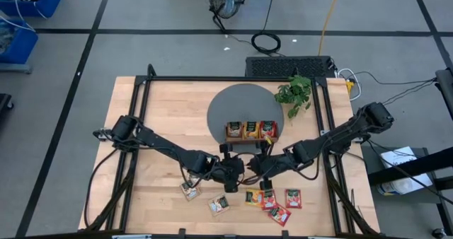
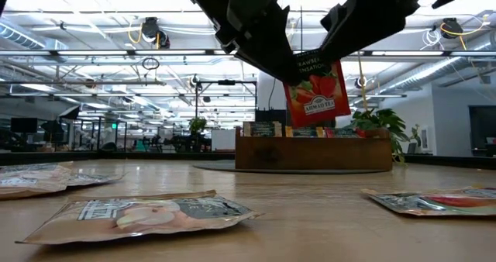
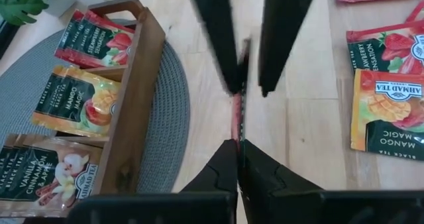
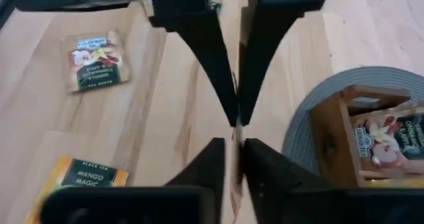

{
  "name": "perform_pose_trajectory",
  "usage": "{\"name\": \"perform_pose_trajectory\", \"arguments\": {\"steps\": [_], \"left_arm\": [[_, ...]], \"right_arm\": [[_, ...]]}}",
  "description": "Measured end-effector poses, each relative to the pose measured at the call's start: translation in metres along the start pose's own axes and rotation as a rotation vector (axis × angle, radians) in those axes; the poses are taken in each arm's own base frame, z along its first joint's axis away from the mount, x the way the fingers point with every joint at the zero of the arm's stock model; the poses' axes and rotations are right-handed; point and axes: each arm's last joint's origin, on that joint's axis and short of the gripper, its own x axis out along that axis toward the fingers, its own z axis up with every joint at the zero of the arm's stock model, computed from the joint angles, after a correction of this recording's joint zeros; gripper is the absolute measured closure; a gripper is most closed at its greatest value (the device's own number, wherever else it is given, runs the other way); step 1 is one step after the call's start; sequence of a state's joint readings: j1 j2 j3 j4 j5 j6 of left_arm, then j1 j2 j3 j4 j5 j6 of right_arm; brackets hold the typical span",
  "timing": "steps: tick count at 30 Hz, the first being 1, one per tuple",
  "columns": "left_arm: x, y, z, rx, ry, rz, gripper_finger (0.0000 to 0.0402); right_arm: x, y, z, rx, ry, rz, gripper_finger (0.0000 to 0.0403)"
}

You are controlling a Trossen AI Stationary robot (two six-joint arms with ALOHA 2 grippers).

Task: Pick & Place Tea
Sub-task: Put the red tea bag into the right section of the wooden organizer

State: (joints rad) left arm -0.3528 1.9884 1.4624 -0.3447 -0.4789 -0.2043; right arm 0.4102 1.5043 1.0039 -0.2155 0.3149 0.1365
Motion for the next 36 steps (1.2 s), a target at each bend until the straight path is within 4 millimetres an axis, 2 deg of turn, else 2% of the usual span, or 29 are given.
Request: {"name": "perform_pose_trajectory", "arguments": {"steps": [2, 8, 14, 21, 27, 32, 36], "left_arm": [[0.0, 0.0, 0.0, 0.0, 0.0, -0.004, 0.0396], [0.0, 0.0, 0.0, -0.002, -0.007, 0.018, 0.0384], [-0.002, -0.001, -0.003, 0.025, 0.012, 0.036, 0.0336], [-0.009, -0.009, -0.005, 0.085, 0.019, 0.021, 0.0266], [-0.015, -0.016, -0.018, 0.093, 0.114, 0.028, 0.0232], [-0.022, -0.026, -0.027, 0.074, 0.158, 0.025, 0.0227], [-0.026, -0.034, -0.03, 0.09, 0.153, 0.018, 0.0227]], "right_arm": [[0.0, 0.0, 0.0, -0.006, 0.007, 0.048, 0.0396], [0.001, -0.002, -0.001, 0.002, 0.017, 0.024, 0.0401], [-0.002, -0.003, -0.003, -0.006, 0.038, 0.005, 0.0402], [-0.016, -0.009, -0.011, -0.029, 0.008, -0.034, 0.0403], [-0.038, -0.033, -0.037, 0.021, -0.013, -0.113, 0.0403], [-0.062, -0.064, -0.055, 0.097, -0.056, -0.181, 0.0403], [-0.074, -0.089, -0.064, 0.142, -0.003, -0.26, 0.0403]]}}
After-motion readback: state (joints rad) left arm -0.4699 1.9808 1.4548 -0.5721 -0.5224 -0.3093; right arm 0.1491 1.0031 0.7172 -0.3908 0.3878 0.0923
